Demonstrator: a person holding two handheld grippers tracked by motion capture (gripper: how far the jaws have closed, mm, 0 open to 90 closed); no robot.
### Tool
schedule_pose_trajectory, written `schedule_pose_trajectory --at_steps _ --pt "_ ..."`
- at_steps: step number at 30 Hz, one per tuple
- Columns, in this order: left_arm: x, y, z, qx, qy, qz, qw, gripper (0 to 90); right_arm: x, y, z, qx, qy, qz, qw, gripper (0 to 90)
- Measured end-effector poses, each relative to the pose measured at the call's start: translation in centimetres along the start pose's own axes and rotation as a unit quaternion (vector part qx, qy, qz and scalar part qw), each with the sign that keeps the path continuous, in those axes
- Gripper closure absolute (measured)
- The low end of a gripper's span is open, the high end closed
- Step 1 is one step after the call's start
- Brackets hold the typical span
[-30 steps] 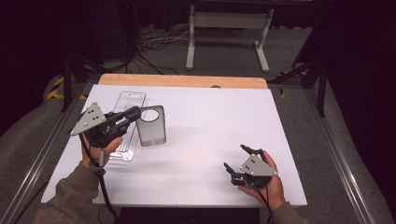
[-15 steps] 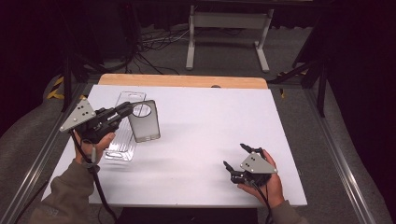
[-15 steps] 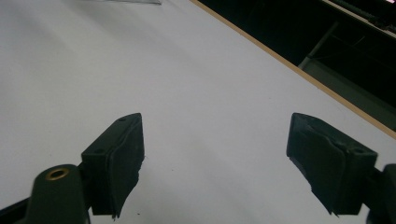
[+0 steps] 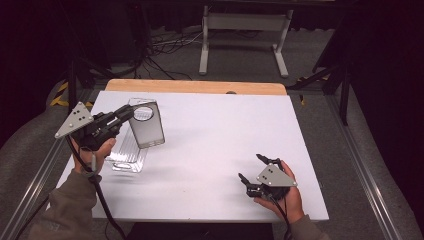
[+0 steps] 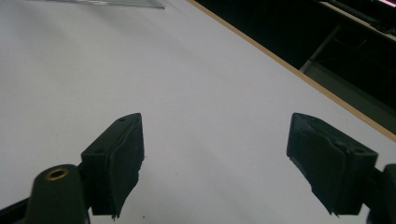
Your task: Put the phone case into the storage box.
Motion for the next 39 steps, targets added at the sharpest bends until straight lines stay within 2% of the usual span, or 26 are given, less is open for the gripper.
schedule_pose_trajectory --at_steps 11,17,29,35,39 --pt "-0.7 -1.3 2.2 0.001 -0.018 -0.018 0.9997 80.4 0.4 0.2 0.0 0.003 0.0 0.007 1.0 19.8" --pt "-0.1 -1.8 3.4 0.018 -0.03 0.001 0.9994 80.4 0.4 0.3 0.1 0.004 0.0 0.008 1.0 19.8" --pt "1.2 -1.2 6.7 0.021 -0.054 0.035 0.9977 80.4 0.5 0.4 -0.1 0.008 0.005 0.01 0.9999 19.8" --pt "2.4 -1.4 8.1 0.026 -0.056 0.038 0.9974 80.4 0.4 0.4 -0.5 0.012 0.013 0.01 0.9998 19.9" --pt "3.0 -1.4 8.5 0.032 -0.057 0.037 0.9972 80.4 0.2 0.4 -0.6 0.015 0.014 0.008 0.9998 19.9"
Point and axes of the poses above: each handheld gripper's, and its own axes: x roughly forward along the jaws, y roughly out of its underside, z roughly to its left, the point moved 7 cm from there along x, roughly forward along the jaws, and after that the axes turned 2 degrees about x, right-handed, at the moved point
